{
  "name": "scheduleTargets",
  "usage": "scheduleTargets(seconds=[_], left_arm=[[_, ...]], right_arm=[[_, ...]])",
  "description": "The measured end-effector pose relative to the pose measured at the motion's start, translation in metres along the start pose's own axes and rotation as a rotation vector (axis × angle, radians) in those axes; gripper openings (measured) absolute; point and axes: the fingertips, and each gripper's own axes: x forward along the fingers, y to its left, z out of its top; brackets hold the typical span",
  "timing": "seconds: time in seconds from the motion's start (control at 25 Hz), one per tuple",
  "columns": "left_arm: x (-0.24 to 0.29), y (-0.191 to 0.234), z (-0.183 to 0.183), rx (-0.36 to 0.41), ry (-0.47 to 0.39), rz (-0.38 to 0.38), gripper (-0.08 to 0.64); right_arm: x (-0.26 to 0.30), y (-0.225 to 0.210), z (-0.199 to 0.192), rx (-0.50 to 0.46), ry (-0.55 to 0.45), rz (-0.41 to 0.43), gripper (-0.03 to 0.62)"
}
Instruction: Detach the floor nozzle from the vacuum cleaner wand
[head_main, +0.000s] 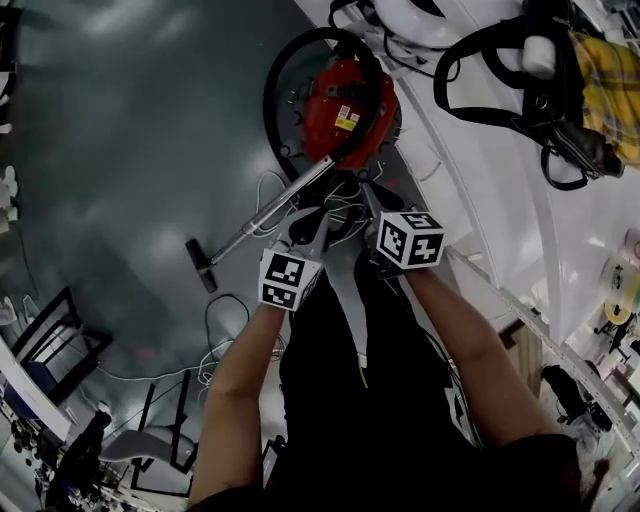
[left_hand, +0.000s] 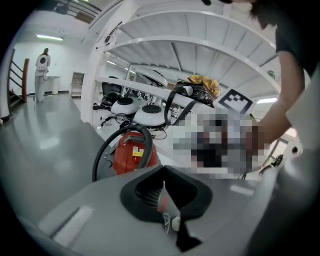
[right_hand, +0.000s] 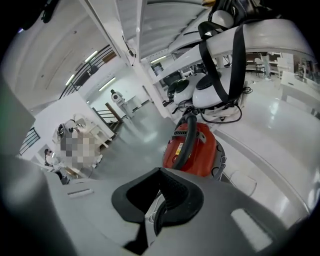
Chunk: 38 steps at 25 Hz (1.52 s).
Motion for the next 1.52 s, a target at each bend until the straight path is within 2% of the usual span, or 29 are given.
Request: scheduleTargets(seconds=[0.2,0.32,0.6,0.72,0.92,1.04,1.12,1.16,1.28,1.32,1.52], left_arm=[[0.023,0.018,-0.007,-0.002,-0.031,0.010,0.009],[0.036,0.028,-0.015,-0.008,-0.021,0.009,0.011],[0.062,0.061,-0.032,0.014,-0.012,0.066,0.011],[0.073,0.071,-0.040,0.050,0.002,0.094,0.011],[0.090,0.078,-0.051,0.114,0.039,0.090,0.011],[0.093,0.087,-0.053,0.167,0.042,0.128,0.012],[0.095,0.093,-0.054,0.205,0.043,0.158,0.012],[0.097,0.095,-0.056,0.205,0.046,0.162,0.019],[0.106,0.098,-0.061,0.158,0.055,0.138,0.132],[0.109,0.097,-0.062,0.155,0.060,0.124,0.146],[0.128,0.085,-0.075,0.233,0.113,0.020,0.257]], right_arm=[[0.027,-0.017,-0.006,0.045,-0.012,-0.056,-0.006],[0.044,-0.023,-0.010,0.069,-0.016,-0.074,-0.005],[0.077,-0.036,-0.024,0.090,0.000,-0.098,-0.006],[0.086,-0.043,-0.028,0.102,-0.002,-0.114,-0.005],[0.094,-0.049,-0.025,0.128,-0.039,-0.104,-0.005],[0.100,-0.052,-0.023,0.141,-0.047,-0.106,-0.001],[0.105,-0.053,-0.023,0.148,-0.038,-0.102,0.043],[0.108,-0.053,-0.023,0.153,-0.035,-0.101,0.052],[0.115,-0.056,-0.022,0.185,-0.037,-0.101,0.078],[0.117,-0.057,-0.021,0.199,-0.041,-0.100,0.083],[0.126,-0.060,-0.015,0.237,-0.043,-0.099,0.134]])
